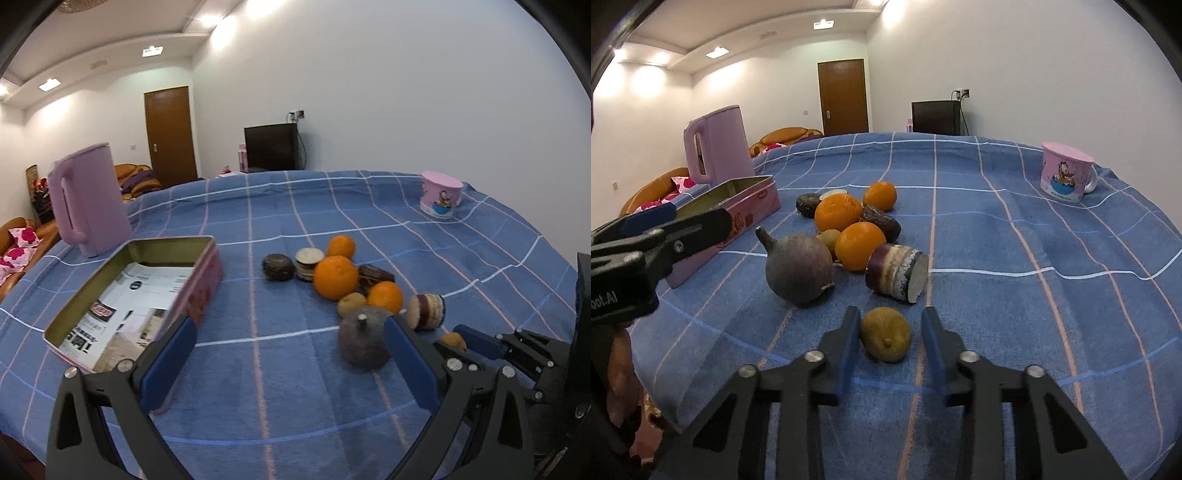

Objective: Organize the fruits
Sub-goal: 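Grasp the dark purple mangosteen with the left gripper while the right gripper grasps the brown kiwi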

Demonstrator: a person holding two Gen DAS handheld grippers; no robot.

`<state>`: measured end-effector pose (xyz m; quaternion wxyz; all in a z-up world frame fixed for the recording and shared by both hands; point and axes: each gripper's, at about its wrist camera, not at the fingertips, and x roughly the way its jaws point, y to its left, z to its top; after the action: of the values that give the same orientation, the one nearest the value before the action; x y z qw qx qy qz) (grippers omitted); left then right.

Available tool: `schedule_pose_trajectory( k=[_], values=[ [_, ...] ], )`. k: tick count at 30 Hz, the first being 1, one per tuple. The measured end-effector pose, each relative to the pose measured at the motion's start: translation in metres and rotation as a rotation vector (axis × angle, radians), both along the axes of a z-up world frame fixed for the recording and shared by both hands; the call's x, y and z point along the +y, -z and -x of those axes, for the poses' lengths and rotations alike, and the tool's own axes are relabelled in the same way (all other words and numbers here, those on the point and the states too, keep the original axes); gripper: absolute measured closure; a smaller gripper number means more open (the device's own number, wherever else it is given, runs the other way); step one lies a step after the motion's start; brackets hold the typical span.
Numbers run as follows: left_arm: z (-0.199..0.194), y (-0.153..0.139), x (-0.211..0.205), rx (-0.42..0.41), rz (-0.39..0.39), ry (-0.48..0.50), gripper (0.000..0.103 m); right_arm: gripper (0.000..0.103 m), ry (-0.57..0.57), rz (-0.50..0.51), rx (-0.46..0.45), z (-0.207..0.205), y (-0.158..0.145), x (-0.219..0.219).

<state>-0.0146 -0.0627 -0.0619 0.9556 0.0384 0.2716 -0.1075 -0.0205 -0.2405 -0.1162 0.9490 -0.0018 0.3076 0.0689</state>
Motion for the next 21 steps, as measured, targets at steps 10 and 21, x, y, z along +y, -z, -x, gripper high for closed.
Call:
schedule_pose_trajectory(
  k=[10,21],
  values=[
    [-0.011,0.014,-0.03,0.078,-0.014,0.067,0.001,0.074,0.059,-0.025,-0.021,0.005,-0.004,-0.024],
    [-0.03,0.029,-0.045,0.193,-0.005,0.106,0.024,0.074,0.065,-0.049,-0.03,0.007,-0.002,-0.033]
  ],
)
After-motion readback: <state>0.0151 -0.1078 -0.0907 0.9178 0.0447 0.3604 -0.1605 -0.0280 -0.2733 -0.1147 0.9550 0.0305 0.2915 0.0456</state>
